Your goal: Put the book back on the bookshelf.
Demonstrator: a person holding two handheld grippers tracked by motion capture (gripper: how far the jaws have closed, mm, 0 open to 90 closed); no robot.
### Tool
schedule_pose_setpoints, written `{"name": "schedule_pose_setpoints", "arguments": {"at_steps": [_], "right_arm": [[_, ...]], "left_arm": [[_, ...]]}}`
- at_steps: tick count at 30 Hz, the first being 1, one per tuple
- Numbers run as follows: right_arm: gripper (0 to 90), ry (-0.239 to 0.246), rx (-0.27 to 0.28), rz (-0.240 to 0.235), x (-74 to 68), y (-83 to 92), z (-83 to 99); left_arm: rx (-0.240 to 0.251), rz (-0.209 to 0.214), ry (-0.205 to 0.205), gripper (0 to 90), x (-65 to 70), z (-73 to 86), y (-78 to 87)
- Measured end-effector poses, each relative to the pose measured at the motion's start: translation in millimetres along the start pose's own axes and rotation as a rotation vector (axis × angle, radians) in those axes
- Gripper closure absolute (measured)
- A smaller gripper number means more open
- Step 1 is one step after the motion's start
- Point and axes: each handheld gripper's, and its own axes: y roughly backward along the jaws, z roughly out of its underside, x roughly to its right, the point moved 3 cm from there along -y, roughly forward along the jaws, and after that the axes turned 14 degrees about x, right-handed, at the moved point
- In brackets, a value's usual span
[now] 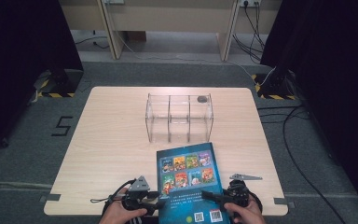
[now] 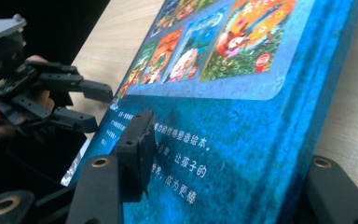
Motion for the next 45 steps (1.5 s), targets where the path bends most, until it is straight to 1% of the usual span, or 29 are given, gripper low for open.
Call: {"name": "schedule_pose_setpoints", "arguments": {"at_steps": [1,5,6,10,12,14,15,16,17,18,20,21,22,23,24,26,28,30,33,34,35,36,37,38,40,42,43,44,45], "right_arm": [[47.1,0.000,0.000,0.000,0.0,0.0,0.0],[48.0,0.107,0.020,-0.031,-7.8,2.8,-5.0],[47.9,0.120,0.017,-0.032,-9.1,3.2,-5.9],[47.9,0.127,0.017,-0.034,-9.4,3.2,-6.1],[47.9,0.156,0.022,-0.037,-11.0,3.3,-8.0],[48.1,0.197,0.035,-0.038,-14.1,4.4,-10.3],[48.4,0.212,0.041,-0.038,-15.4,4.9,-11.0],[49.0,0.241,0.058,-0.037,-18.1,6.0,-12.4],[50.5,0.306,0.089,-0.041,-22.4,8.2,-16.3],[50.5,0.306,0.089,-0.041,-22.4,8.2,-16.3],[52.2,0.392,0.129,-0.062,-29.5,11.6,-21.0],[52.9,0.411,0.146,-0.068,-31.9,12.4,-21.7],[53.1,0.476,0.164,-0.085,-38.1,13.5,-23.2],[53.1,0.476,0.164,-0.085,-38.1,13.5,-23.2],[53.6,0.487,0.170,-0.087,-39.5,13.6,-23.6],[53.9,0.492,0.175,-0.090,-41.2,13.1,-24.5],[53.8,0.486,0.167,-0.099,-39.6,12.3,-24.7],[53.9,0.478,0.140,-0.115,-37.1,12.3,-26.0],[54.5,0.431,0.084,-0.118,-36.3,10.1,-29.6],[54.5,0.419,0.066,-0.127,-36.5,9.0,-30.6],[54.2,0.406,0.024,-0.138,-36.4,7.0,-30.9],[54.1,0.376,-0.008,-0.150,-36.7,4.5,-30.6],[55.1,0.368,-0.024,-0.166,-35.8,3.1,-30.9],[56.9,0.342,-0.043,-0.189,-34.8,1.9,-31.4],[59.5,0.316,-0.047,-0.206,-33.1,-0.1,-32.9],[60.0,0.281,-0.096,-0.241,-31.4,-4.5,-34.4],[60.0,0.281,-0.096,-0.241,-31.4,-4.5,-34.4],[59.2,0.273,-0.110,-0.245,-31.4,-6.4,-34.6],[57.7,0.274,-0.109,-0.237,-31.7,-8.4,-35.3]], "left_arm": [[0.000,0.002,0.002,49.8,-0.2,0.0,0.1],[0.004,0.012,0.019,47.9,-0.9,0.1,0.2],[0.004,0.013,0.021,48.0,-1.0,0.1,0.3],[0.006,0.022,0.030,46.1,-0.9,0.2,0.3],[0.005,0.024,0.040,43.8,-1.3,0.3,1.2],[0.006,0.014,0.036,42.7,-1.6,0.5,2.1],[0.008,-0.008,0.025,40.8,-2.0,0.3,2.4],[0.007,-0.019,0.021,39.6,-2.1,0.1,2.4],[0.009,-0.022,0.021,36.6,-2.5,-0.3,1.9],[0.013,-0.023,0.036,36.6,-2.7,-0.7,1.4],[0.018,-0.014,0.059,33.6,-3.5,-1.2,0.7],[0.021,-0.005,0.079,32.7,-4.0,-1.6,0.3],[0.023,0.004,0.089,31.7,-4.3,-1.8,-0.1],[0.023,0.010,0.096,31.7,-4.3,-1.9,-0.4],[0.023,0.016,0.101,31.6,-3.9,-2.0,-1.0],[0.018,0.028,0.088,32.0,-1.6,-2.9,-2.8],[0.006,0.021,0.078,30.9,-0.4,-3.8,-3.5],[0.000,0.016,0.082,31.4,-0.6,-4.6,-3.5],[-0.009,0.006,0.075,31.1,-0.9,-5.5,-3.4],[-0.008,0.005,0.071,31.3,-1.2,-5.9,-3.2],[-0.011,0.001,0.062,32.0,-1.1,-6.6,-3.0],[-0.015,-0.001,0.057,32.0,-0.7,-7.1,-2.6],[-0.014,-0.003,0.049,32.1,-0.2,-7.6,-2.4],[-0.011,-0.005,0.046,32.6,0.0,-7.9,-2.2],[-0.008,-0.005,0.045,33.6,0.1,-8.5,-2.1],[-0.007,-0.004,0.045,33.7,0.2,-8.7,-2.3],[-0.008,-0.005,0.045,33.7,0.1,-8.7,-2.4],[-0.007,-0.004,0.048,33.7,-0.3,-8.7,-2.4],[-0.004,-0.004,0.054,33.7,-0.8,-8.5,-2.7]]}}
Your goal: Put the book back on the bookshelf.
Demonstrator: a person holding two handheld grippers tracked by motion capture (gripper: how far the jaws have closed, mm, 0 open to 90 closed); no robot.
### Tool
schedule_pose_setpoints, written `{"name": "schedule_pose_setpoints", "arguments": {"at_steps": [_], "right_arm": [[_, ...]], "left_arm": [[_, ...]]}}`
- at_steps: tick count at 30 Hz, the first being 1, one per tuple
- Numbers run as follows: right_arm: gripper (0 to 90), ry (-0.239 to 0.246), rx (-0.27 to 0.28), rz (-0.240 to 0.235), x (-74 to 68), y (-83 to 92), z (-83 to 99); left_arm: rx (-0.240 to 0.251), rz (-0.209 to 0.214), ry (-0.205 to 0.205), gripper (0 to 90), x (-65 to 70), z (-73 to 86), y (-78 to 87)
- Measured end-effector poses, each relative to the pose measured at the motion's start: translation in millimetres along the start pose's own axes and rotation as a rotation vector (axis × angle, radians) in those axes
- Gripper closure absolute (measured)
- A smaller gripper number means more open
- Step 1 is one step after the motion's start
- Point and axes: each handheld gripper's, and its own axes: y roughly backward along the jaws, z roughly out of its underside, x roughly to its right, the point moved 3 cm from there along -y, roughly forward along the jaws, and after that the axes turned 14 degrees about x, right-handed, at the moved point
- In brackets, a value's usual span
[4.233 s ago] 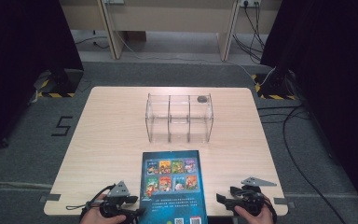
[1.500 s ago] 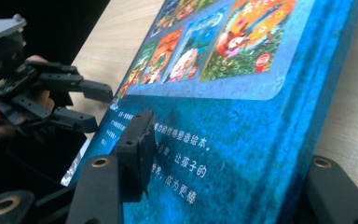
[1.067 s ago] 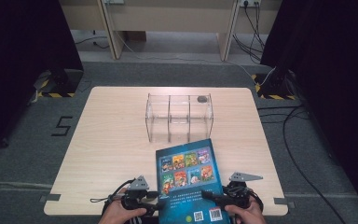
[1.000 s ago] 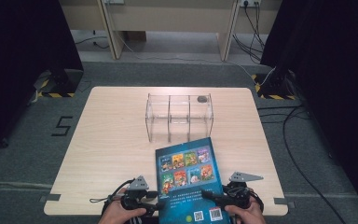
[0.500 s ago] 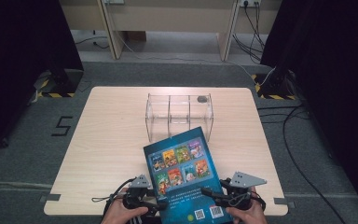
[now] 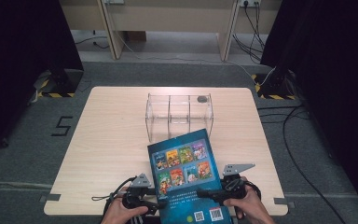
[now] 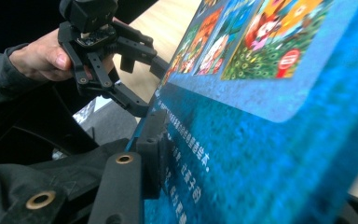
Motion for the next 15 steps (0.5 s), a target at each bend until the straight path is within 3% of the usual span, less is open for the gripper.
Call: {"name": "schedule_pose_setpoints", "arguments": {"at_steps": [2,3,8,9,13,15], "right_arm": [[49.3,0.031,-0.027,0.016,0.4,-3.5,-0.1],[49.7,0.032,-0.040,0.018,0.7,-5.2,0.5],[69.4,-0.041,0.052,-0.027,1.2,-2.1,-0.5],[70.0,-0.045,0.064,-0.034,0.5,-1.3,-0.8],[71.3,0.013,0.113,-0.033,-4.4,2.6,-2.9],[74.2,0.032,0.145,-0.044,-6.0,5.7,-4.6]], "left_arm": [[0.000,-0.002,-0.001,33.7,0.2,0.1,-0.2],[-0.001,-0.003,-0.002,33.5,0.0,0.1,-0.2],[0.008,0.002,-0.009,34.8,1.0,-1.0,1.5],[0.016,0.002,-0.009,35.4,1.2,-1.5,1.7],[0.052,0.005,-0.008,38.1,0.7,-3.4,5.1],[0.107,0.011,-0.006,41.5,0.6,-7.1,10.0]]}}
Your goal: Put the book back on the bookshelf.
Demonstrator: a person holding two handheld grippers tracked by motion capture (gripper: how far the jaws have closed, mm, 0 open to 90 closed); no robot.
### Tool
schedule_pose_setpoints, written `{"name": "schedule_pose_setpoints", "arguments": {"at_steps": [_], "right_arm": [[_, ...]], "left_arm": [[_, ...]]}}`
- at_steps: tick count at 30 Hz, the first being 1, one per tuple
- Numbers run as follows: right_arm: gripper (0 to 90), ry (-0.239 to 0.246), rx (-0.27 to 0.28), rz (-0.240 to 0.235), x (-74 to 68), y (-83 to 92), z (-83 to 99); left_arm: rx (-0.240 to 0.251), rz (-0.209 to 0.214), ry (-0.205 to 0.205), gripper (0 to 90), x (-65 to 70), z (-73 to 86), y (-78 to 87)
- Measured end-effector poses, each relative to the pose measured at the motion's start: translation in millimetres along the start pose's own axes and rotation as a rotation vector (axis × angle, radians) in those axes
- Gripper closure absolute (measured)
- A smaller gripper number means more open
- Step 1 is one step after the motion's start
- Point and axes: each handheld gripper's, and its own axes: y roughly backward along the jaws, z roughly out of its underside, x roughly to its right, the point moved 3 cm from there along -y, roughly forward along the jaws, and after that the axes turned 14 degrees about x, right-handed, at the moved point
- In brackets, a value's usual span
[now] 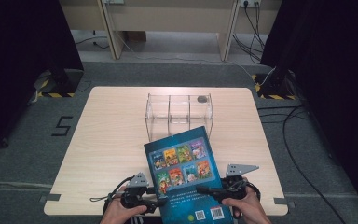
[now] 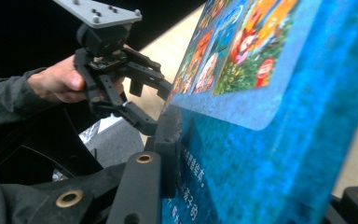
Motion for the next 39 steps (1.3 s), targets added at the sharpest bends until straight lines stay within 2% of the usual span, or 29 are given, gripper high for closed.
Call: {"name": "schedule_pose_setpoints", "arguments": {"at_steps": [1,2,3,6,9,11,13,16,17,21,22,24,25,26,29,32,35,36,39], "right_arm": [[76.4,-0.002,0.051,-0.021,-2.5,2.9,-3.1],[76.9,0.010,0.080,-0.026,-3.3,3.9,-4.6],[76.9,0.037,0.119,-0.024,-5.3,5.2,-7.0],[76.9,0.078,0.129,-0.018,-10.7,3.7,-10.5],[77.7,0.076,0.185,-0.013,-12.9,3.2,-13.5],[78.0,0.092,0.192,-0.020,-14.9,3.6,-16.5],[78.0,0.105,0.205,-0.004,-18.2,4.3,-19.8],[78.3,0.103,0.245,0.001,-19.6,6.9,-25.2],[78.2,0.110,0.268,0.020,-20.5,8.7,-28.1],[78.4,0.112,0.345,0.044,-16.9,15.8,-36.5],[78.3,0.143,0.366,0.060,-17.1,17.6,-39.1],[78.6,0.239,0.416,0.120,-19.6,21.0,-45.3],[78.6,0.294,0.439,0.147,-20.0,24.1,-49.3],[78.5,0.377,0.443,0.183,-20.7,26.7,-51.9],[78.4,0.453,0.458,0.210,-21.2,33.4,-52.1],[78.4,0.499,0.456,0.199,-23.7,37.8,-47.5],[78.5,0.534,0.424,0.187,-29.1,41.7,-44.3],[78.8,0.520,0.411,0.181,-30.5,44.0,-42.3],[79.0,0.538,0.378,0.173,-34.5,52.1,-35.0]], "left_arm": [[0.016,0.004,0.009,41.5,0.0,-1.5,1.4],[0.033,0.008,0.018,40.1,-0.2,-3.1,3.5],[0.044,0.012,0.022,39.3,-0.5,-3.9,5.2],[0.053,0.008,0.023,38.1,-2.2,-4.2,11.3],[0.063,0.018,0.048,35.3,-3.4,-3.6,16.1],[0.055,0.015,0.048,33.8,-4.1,-2.4,17.9],[0.048,0.013,0.047,33.7,-4.8,-1.1,18.5],[0.041,0.012,0.048,33.4,-4.8,-0.2,17.9],[0.037,0.009,0.047,33.5,-5.0,0.2,17.7],[0.017,-0.006,0.043,34.4,-7.3,2.0,16.8],[0.015,-0.010,0.043,34.4,-8.1,2.0,16.9],[0.007,-0.024,0.040,34.7,-9.6,2.9,16.9],[-0.002,-0.026,0.036,34.9,-9.6,4.1,16.5],[-0.007,-0.026,0.033,35.1,-9.4,5.0,15.9],[-0.022,-0.025,0.020,35.2,-7.7,6.4,14.6],[-0.028,-0.023,0.016,35.2,-7.0,7.5,13.6],[-0.035,-0.022,0.016,35.3,-6.5,9.0,12.6],[-0.037,-0.020,0.013,35.3,-6.4,9.1,12.5],[-0.039,-0.019,0.012,35.4,-6.2,9.5,12.2]]}}
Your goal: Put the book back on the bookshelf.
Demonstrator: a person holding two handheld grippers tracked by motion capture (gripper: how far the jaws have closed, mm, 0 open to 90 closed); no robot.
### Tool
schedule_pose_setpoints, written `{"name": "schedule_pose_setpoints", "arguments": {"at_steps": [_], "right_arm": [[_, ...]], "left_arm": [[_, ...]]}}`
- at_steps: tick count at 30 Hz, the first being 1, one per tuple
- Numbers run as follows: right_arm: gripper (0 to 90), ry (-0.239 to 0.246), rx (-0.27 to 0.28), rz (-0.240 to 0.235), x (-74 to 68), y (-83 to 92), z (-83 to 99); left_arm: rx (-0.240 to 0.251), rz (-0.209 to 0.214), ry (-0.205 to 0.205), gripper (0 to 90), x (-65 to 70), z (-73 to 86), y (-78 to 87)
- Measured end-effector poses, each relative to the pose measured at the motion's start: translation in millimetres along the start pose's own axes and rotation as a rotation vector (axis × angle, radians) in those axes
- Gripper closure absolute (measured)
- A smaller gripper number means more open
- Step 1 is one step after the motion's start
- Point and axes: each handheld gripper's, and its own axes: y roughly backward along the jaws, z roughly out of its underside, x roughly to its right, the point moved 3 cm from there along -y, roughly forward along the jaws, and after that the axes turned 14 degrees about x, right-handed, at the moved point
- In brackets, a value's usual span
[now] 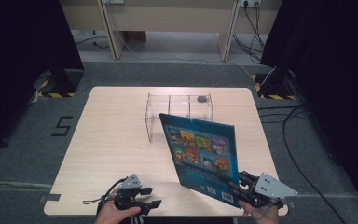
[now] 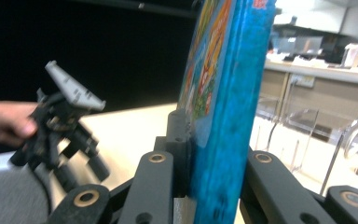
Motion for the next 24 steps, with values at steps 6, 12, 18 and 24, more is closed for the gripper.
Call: {"name": "schedule_pose_setpoints", "arguments": {"at_steps": [6,12,18,24], "right_arm": [[79.0,-0.012,-0.081,-0.023,-2.4,16.8,11.5],[78.2,0.071,-0.143,-0.021,-5.7,17.0,19.0],[81.9,0.102,-0.215,-0.019,-10.3,14.9,28.8],[79.2,0.049,-0.206,-0.011,-13.2,12.8,33.3]], "left_arm": [[-0.018,-0.007,-0.008,35.5,-0.3,1.6,-1.7],[-0.050,-0.018,-0.022,35.4,-1.8,4.5,-3.4],[-0.074,-0.026,-0.033,35.2,-3.1,6.8,-4.4],[-0.074,-0.037,-0.046,34.6,-4.4,6.2,-4.7]]}}
